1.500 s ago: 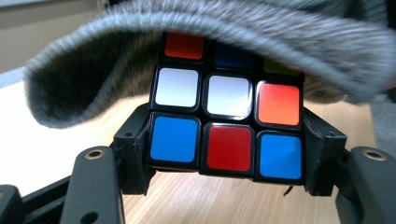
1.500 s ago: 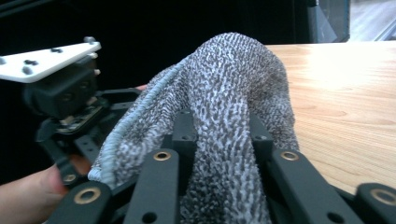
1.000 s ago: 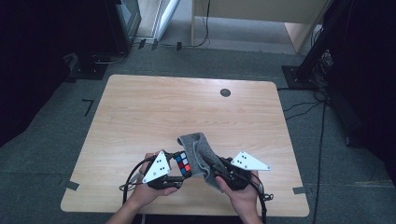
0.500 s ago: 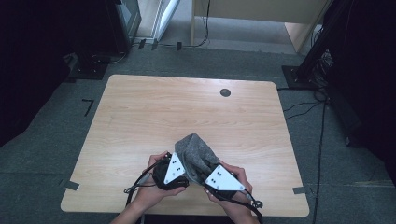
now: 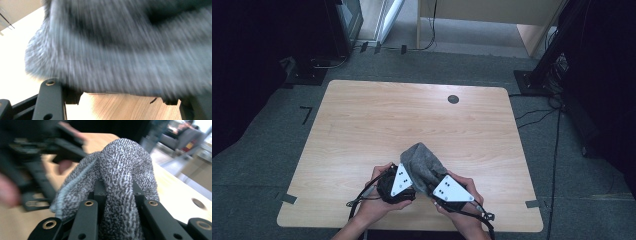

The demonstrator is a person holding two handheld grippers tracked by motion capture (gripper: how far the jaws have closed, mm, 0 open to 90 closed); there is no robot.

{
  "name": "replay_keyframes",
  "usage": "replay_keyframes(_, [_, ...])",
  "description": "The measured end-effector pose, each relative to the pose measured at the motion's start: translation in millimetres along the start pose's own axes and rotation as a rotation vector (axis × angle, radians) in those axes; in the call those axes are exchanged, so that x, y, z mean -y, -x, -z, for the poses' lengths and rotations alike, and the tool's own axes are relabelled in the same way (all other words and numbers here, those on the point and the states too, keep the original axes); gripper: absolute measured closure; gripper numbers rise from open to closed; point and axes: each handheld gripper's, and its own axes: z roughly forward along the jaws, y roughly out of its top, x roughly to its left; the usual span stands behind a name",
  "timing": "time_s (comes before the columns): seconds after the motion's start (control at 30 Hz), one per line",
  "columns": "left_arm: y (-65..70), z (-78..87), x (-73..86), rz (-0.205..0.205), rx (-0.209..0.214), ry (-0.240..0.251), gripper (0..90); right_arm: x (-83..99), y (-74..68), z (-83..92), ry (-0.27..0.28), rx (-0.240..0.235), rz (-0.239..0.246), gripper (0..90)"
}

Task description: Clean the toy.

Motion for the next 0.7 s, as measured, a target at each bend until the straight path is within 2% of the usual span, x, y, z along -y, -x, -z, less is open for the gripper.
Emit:
replay_keyframes(0.03, [-0.3, 0.7, 0.1, 0.003, 0.001, 0.004, 34.3, -1.0, -5.3, -1.5, 0.003, -0.044, 0.026, 74.9])
replay_keyframes(0.07, [-0.2, 1.2, 0.5, -0.005, -0.006, 0.005, 34.3, -2.0, -10.4, -3.5, -0.005, -0.059, 0.059, 74.9])
replay_keyframes(0.1, [-1.2, 2.3, 0.8, -0.001, -0.001, 0.017, 34.3, -3.1, -12.6, -3.9, -0.01, -0.044, 0.089, 74.9])
replay_keyframes(0.17, [-3.0, 4.4, -0.1, 0.003, 0.001, 0.028, 34.4, -3.4, -5.7, -2.0, 0.007, -0.054, 0.056, 75.0])
replay_keyframes(0.27, [-4.4, 4.5, 0.4, 0.013, 0.004, 0.039, 34.4, -0.5, 11.4, 3.5, 0.021, 0.007, -0.038, 75.3])
replay_keyframes(0.33, [-3.4, 4.2, 0.2, 0.011, 0.011, 0.043, 34.3, 0.0, 14.8, 6.1, 0.014, 0.026, -0.061, 75.2])
replay_keyframes(0.4, [-1.6, 4.5, -0.8, 0.006, 0.015, 0.048, 34.3, -2.3, 9.1, 6.3, 0.02, 0.002, -0.03, 74.9])
replay_keyframes(0.47, [0.1, 5.2, -1.6, 0.0, 0.02, 0.058, 34.3, -5.9, -0.1, 5.0, 0.032, -0.06, 0.023, 74.7])
replay_keyframes(0.5, [0.4, 6.1, -1.9, -0.003, 0.016, 0.063, 34.3, -7.6, -3.6, 4.0, 0.02, -0.078, 0.039, 74.7])
replay_keyframes(0.53, [0.1, 7.0, -2.1, -0.004, 0.015, 0.07, 34.4, -8.6, -4.2, 4.3, 0.021, -0.07, 0.054, 74.7])
replay_keyframes(0.57, [-1.2, 9.0, -2.4, -0.003, 0.026, 0.083, 34.4, -9.0, -2.0, 5.2, 0.03, -0.069, 0.047, 74.8])
replay_keyframes(0.67, [-3.5, 12.9, -2.2, 0.003, 0.05, 0.123, 34.4, -6.2, 20.8, 13.3, 0.077, -0.042, -0.105, 74.9])
replay_keyframes(0.7, [-4.3, 14.3, -1.8, 0.007, 0.065, 0.144, 34.4, -4.4, 27.1, 15.3, 0.083, -0.031, -0.139, 75.0])
